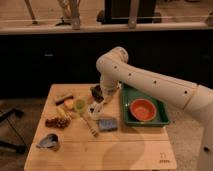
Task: Place brush in paper cup
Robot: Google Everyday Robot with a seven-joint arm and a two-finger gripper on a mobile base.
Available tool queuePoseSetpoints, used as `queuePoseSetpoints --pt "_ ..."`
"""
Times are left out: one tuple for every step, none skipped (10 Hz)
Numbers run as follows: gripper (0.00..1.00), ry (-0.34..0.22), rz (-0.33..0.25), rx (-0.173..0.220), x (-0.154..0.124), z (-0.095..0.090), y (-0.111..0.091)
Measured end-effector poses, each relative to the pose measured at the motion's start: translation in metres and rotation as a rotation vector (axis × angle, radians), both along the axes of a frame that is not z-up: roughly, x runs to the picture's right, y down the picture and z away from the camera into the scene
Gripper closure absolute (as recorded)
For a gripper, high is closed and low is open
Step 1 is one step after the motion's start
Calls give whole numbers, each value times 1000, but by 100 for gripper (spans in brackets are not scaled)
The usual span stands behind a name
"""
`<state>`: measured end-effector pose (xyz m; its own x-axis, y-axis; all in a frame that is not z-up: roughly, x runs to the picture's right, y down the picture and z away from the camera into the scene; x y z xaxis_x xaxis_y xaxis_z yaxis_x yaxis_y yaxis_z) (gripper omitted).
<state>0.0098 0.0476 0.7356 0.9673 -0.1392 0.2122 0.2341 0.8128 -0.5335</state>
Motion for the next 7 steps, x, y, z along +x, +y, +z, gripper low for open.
queuePoseSetpoints --pt "99 6 -6 2 0 1 0" --pt "99 15 -13 3 0 3 1" --pt "99 25 -21 7 0 5 2" --pt "99 32 -29 9 -2 8 3" --pt "99 39 -37 9 -3 10 6" --pt "99 45 -47 8 -4 14 8" --pt "99 48 -53 7 -6 16 9"
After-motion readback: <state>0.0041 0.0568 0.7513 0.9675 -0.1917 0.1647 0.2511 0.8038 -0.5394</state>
